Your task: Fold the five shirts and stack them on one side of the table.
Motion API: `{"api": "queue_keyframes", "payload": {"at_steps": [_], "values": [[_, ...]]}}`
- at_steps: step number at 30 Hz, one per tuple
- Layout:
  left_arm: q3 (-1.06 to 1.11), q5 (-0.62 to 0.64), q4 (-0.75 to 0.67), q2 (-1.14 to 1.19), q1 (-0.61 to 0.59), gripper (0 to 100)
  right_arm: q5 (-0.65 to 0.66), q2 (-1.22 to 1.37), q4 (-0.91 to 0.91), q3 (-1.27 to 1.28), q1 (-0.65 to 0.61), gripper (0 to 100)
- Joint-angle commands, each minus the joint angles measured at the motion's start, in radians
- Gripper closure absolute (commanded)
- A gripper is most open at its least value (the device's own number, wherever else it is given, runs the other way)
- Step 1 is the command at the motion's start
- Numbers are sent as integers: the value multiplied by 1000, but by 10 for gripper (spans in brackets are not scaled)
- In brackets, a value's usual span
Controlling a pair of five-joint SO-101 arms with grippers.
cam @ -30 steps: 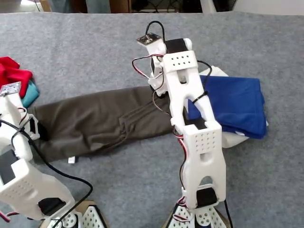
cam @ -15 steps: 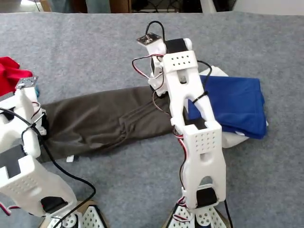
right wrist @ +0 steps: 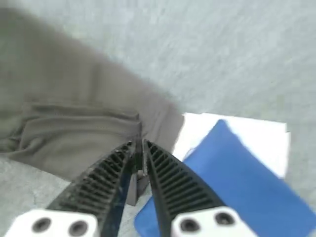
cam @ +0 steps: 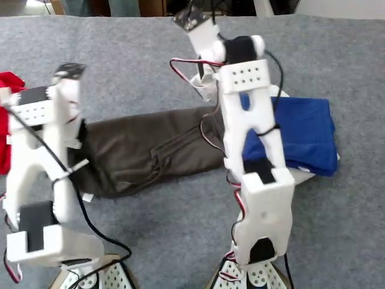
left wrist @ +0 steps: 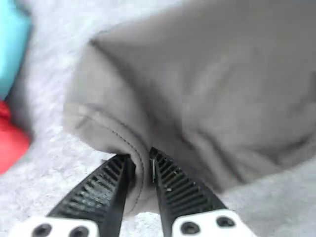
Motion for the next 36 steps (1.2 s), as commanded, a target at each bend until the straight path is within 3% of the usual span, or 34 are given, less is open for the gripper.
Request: {"api": "queue_keyframes", "payload": {"at_steps": [1, 9, 19, 25, 36], "values": [[-48, 52, 23, -66, 127, 971, 11, -127, -2, -73, 52, 983], [-50, 135, 12, -54, 410, 971, 2, -163, -21, -91, 216, 982], [-45, 328, -187, -44, 650, 971, -26, -171, -25, -213, 423, 982], [-84, 410, -302, 41, 723, 971, -25, -171, -12, -323, 575, 981], [-417, 454, -242, 301, 796, 971, 0, -171, -12, -340, 626, 981]]}}
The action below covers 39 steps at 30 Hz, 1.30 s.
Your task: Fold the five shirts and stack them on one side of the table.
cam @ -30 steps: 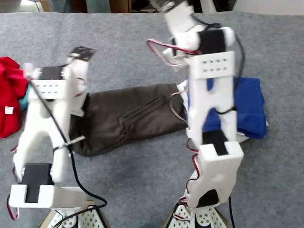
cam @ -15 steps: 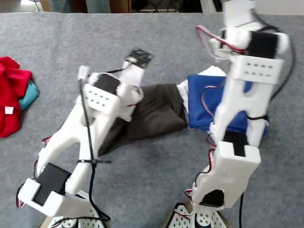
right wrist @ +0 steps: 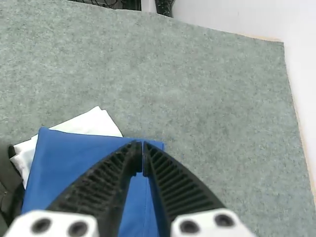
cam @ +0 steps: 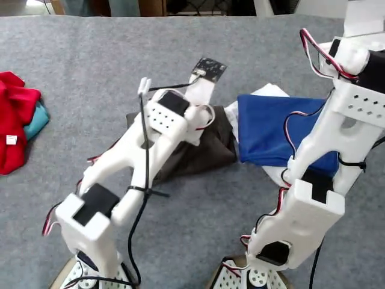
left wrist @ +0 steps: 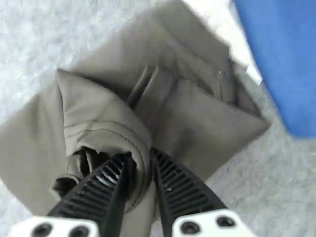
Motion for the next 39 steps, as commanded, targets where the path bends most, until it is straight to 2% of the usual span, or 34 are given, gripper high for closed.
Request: {"api": "queue_keyframes", "payload": {"at_steps": [1, 12, 16, 25, 27, 30, 32, 35, 39], "values": [[-162, 8, 49, 31, 58, 971, 43, -59, 0, -36, 51, 981], [-326, 9, 63, 210, 111, 971, 64, -85, 12, -59, 104, 981], [-387, 51, 63, 233, 137, 971, 64, -84, 12, -59, 104, 981], [-403, 69, 61, 307, 139, 970, 64, -85, 12, -58, 98, 980], [-403, 117, 63, 305, 124, 933, 64, -84, 12, -58, 98, 980], [-415, 152, 78, 287, 87, 754, 64, -84, 12, -56, 95, 980], [-461, 204, 138, 250, 62, 661, 64, -82, 14, -56, 84, 980], [-556, 241, 206, 198, 19, 662, 64, -81, 14, -35, 41, 980], [-702, 239, 308, 149, -170, 784, 104, -82, 14, 36, -77, 980]]}}
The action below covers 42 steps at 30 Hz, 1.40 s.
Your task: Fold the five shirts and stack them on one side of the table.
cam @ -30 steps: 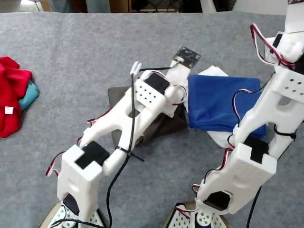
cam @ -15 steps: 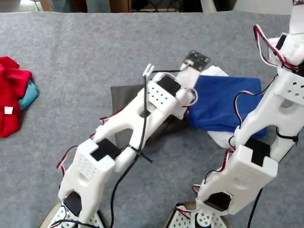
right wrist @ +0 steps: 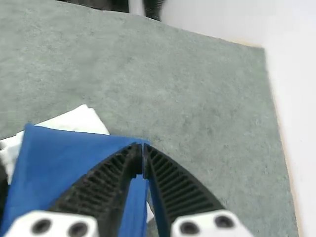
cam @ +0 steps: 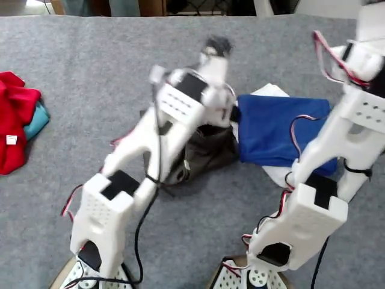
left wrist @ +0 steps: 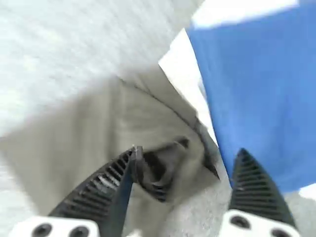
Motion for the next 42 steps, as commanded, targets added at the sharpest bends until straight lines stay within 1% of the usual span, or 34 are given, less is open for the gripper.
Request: {"api": "queue_keyframes", "payload": {"at_steps": [1, 3, 4, 5, 8, 11, 14, 16, 17, 21, 25, 29, 32, 38, 42], "values": [[-134, 9, 72, -80, -208, 832, 40, -41, 5, 54, -135, 980], [-134, 9, 101, -61, -346, 945, 41, -25, -3, 148, -242, 980], [-122, 8, 123, -48, -412, 984, 41, -8, -11, 194, -304, 980], [-105, -3, 143, -29, -476, 961, 40, 12, -18, 237, -365, 980], [-10, -48, 126, 31, -613, 969, 38, 96, -32, 326, -540, 980], [134, -63, 23, 84, -673, 971, 34, 214, -32, 341, -672, 980], [338, -58, -149, 124, -674, 971, 31, 348, -32, 348, -740, 982], [460, -60, -259, 127, -653, 971, -5, 430, -31, 344, -746, 982], [486, -60, -276, 114, -650, 971, -15, 463, -21, 340, -744, 982], [498, -55, -288, 35, -667, 971, -15, 506, 9, 328, -724, 983], [493, -58, -315, 52, -667, 971, -11, 483, 11, 340, -710, 983], [490, -60, -315, 57, -673, 971, 3, 476, 11, 438, -724, 983], [489, -60, -315, 57, -673, 971, 0, 470, 11, 503, -704, 983], [489, -60, -315, 57, -667, 971, 12, 323, 11, 599, -626, 983], [489, -60, -315, 57, -670, 971, 77, 213, 11, 763, -585, 983]]}}
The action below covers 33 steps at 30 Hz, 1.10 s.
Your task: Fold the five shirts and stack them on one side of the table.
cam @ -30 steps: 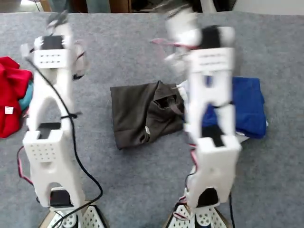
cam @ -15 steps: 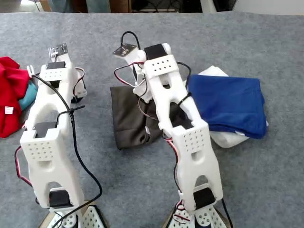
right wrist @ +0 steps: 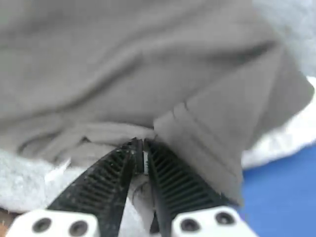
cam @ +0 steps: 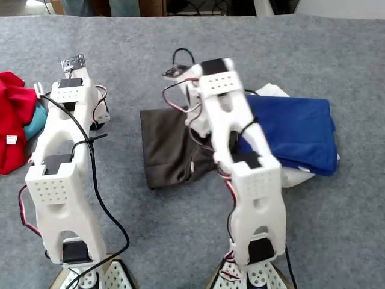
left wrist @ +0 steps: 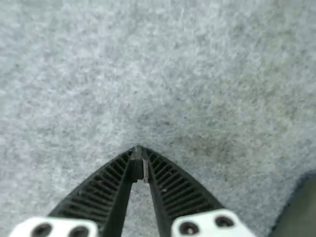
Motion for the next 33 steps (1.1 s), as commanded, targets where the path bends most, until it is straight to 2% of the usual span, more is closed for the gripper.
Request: {"api": "queue_keyframes", "payload": {"at_steps": [1, 7, 13, 17, 20, 25, 33], "values": [[-12, -8, -15, -40, -10, 971, 44, -139, 9, 142, 48, 983], [-12, -8, -15, -40, -12, 971, 106, -222, -51, 372, 175, 983], [-12, -8, -17, -40, -13, 971, 152, -249, -60, 387, 287, 983], [-12, -9, -17, -40, -10, 971, 140, -340, 2, 254, 207, 983], [-12, -9, -17, -41, -10, 971, 84, -371, -20, 151, 124, 983], [-12, -9, -17, -40, -7, 971, 11, -236, -114, 117, 6, 982], [-12, -9, -17, -40, -5, 971, -55, 42, -192, -44, 32, 982]]}}
